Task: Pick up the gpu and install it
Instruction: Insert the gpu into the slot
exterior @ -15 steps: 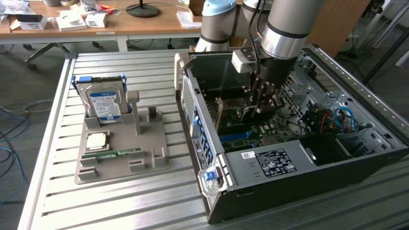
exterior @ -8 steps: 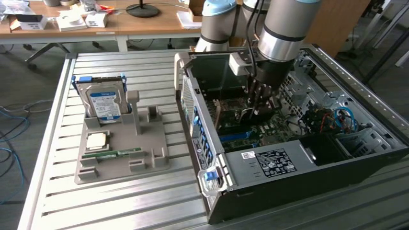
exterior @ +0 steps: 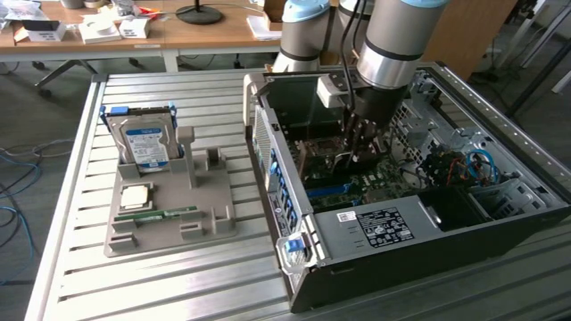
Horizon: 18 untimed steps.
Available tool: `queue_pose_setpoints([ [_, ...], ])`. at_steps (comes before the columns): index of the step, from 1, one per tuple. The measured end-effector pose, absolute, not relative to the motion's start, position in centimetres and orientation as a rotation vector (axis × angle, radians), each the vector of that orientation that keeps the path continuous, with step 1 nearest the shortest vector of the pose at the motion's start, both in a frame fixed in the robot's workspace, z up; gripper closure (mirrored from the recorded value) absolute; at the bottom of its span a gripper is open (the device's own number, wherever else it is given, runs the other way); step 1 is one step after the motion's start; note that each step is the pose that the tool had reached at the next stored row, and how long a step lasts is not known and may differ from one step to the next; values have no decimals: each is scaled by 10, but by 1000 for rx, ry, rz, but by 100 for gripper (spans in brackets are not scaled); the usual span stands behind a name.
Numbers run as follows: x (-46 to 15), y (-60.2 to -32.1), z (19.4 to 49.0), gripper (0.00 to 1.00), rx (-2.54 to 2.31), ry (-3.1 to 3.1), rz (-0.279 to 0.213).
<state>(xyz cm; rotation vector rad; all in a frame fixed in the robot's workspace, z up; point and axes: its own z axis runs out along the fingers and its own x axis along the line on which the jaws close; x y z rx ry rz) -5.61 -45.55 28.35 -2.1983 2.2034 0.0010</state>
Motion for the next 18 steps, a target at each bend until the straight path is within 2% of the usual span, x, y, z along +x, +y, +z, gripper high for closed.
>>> queue_pose_setpoints([
  [18, -61, -455, 280, 74, -2198, 2203, 1],
])
